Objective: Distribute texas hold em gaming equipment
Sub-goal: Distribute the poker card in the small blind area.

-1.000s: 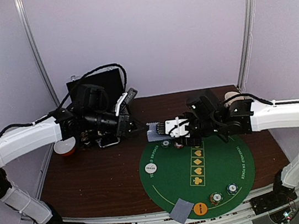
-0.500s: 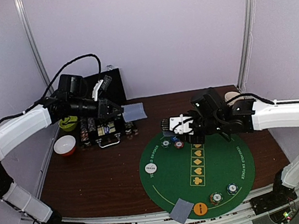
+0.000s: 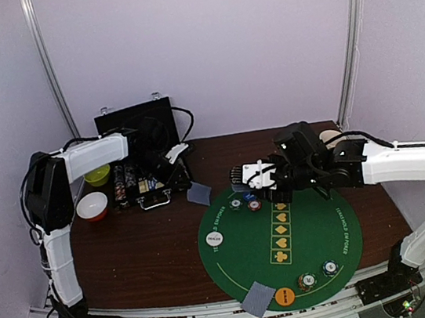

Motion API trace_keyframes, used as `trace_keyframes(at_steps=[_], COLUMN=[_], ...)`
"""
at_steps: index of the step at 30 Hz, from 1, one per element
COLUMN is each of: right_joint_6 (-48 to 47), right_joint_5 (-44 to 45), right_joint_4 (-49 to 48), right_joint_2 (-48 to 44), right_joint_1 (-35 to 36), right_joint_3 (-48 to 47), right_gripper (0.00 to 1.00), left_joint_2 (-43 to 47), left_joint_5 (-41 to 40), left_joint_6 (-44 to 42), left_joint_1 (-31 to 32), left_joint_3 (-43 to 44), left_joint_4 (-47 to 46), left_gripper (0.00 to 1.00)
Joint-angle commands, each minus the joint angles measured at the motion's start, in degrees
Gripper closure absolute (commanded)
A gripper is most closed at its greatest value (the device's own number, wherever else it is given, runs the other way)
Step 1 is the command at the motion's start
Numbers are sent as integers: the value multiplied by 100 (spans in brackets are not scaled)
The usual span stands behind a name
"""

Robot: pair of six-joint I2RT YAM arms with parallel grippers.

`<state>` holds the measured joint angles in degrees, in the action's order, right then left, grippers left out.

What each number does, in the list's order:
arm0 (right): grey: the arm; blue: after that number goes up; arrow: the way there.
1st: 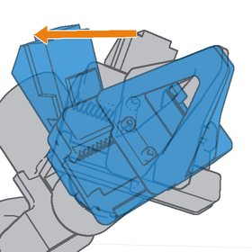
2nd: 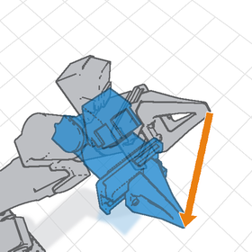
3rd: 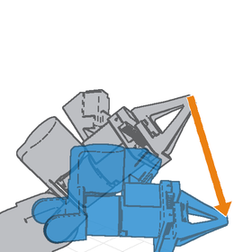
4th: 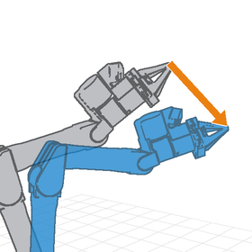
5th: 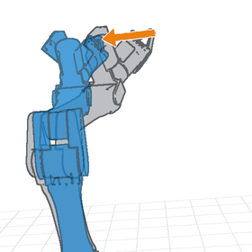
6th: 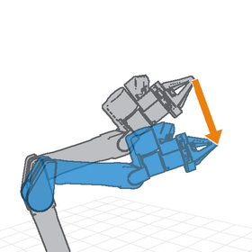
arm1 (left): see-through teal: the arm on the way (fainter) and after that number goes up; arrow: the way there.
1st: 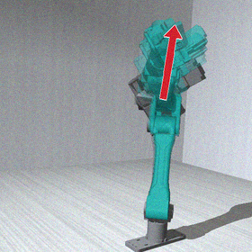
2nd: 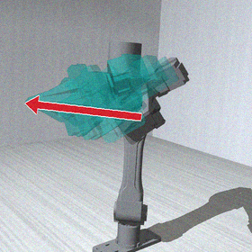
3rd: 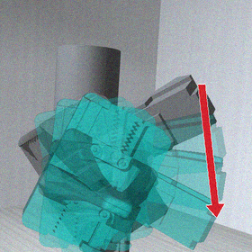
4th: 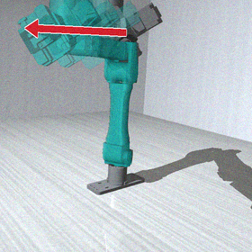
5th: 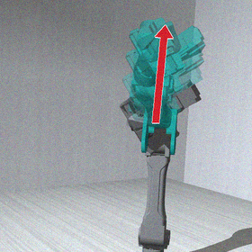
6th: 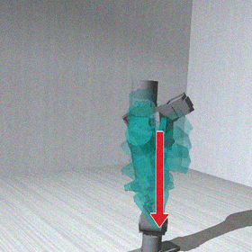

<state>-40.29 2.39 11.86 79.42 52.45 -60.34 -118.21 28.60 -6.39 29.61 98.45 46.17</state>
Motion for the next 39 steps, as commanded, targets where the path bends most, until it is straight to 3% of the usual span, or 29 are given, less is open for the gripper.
trace_keyframes(at_steps=[1,5,11,15,22,28,39], right_joint_6=[63,63,73,95,191,214,215], right_joint_5=[-116,-136,-121,-98,-135,-89,-56], right_joint_4=[-137,-131,-144,-193,-206,-215,-131], right_joint_2=[-130,-150,-172,-175,-271,-260,-262], right_joint_1=[-27,-24,-28,-28,-29,-32,-32], right_joint_3=[15,5,27,104,117,146,127], right_gripper=[56,56,56,56,56,56,56], left_joint_2=[-542,-868,-1505,-1760,-1964,-2172,-2537], left_joint_5=[-222,-300,-1528,-1759,-3329,-3578,-3956], left_joint_6=[-640,-910,-889,-1138,-1702,-1991,-2226], left_joint_1=[304,373,481,731,1083,1171,1314], left_joint_3=[1049,1287,1972,2191,2177,2155,2380], left_joint_4=[650,808,910,588,-257,-997,-1439], left_gripper=[100,100,100,100,100,100,99])
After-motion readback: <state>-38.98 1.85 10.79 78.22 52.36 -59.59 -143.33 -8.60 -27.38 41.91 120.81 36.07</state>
